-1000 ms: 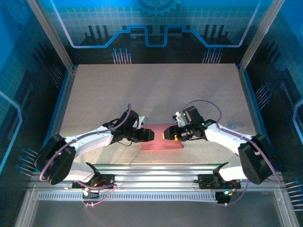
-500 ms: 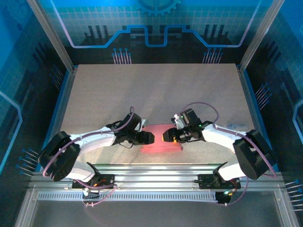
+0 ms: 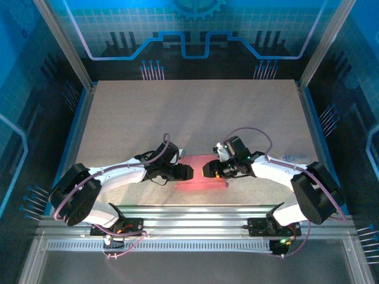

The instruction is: Fold the paper box

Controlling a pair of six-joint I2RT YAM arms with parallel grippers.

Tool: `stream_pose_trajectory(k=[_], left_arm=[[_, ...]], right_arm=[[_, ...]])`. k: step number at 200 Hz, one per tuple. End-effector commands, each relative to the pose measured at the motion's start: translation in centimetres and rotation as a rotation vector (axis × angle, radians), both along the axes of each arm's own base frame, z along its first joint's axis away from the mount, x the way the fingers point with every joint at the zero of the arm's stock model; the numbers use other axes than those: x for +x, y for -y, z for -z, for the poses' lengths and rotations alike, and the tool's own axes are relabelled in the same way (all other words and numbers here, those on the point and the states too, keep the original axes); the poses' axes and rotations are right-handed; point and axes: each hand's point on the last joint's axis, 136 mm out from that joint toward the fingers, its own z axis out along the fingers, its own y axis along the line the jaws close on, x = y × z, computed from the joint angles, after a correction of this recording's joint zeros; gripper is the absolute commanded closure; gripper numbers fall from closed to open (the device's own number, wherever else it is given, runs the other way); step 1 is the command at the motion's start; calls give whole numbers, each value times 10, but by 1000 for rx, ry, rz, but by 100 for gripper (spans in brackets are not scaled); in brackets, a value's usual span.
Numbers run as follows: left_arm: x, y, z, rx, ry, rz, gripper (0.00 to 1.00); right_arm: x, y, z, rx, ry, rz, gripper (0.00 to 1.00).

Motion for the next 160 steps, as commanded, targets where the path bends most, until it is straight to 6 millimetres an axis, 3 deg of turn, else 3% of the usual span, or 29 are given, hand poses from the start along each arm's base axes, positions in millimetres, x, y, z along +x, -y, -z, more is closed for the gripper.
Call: stream_pose_trajectory(k=[1, 39, 73, 87, 105, 118, 160], left_arm=[[12, -4, 1, 45, 2, -39, 45], [36, 4, -39, -11, 78, -53, 42], [37, -5, -65, -21, 119, -61, 34], [35, -11, -73, -26, 149, -72, 24], [31, -20, -81, -32, 188, -93, 1], [25, -26, -85, -43, 215, -95, 1], [4, -46, -79, -58, 239, -125, 1]], right_arm=[[11, -2, -3, -49, 38, -2, 36], [32, -7, -49, -41, 162, -4, 29], [43, 13, -77, -111, 240, 78, 1], [49, 27, -89, -138, 289, 151, 0], [53, 54, -94, -203, 305, 272, 0], [50, 63, -93, -203, 309, 278, 0], [25, 60, -84, -158, 308, 148, 0]])
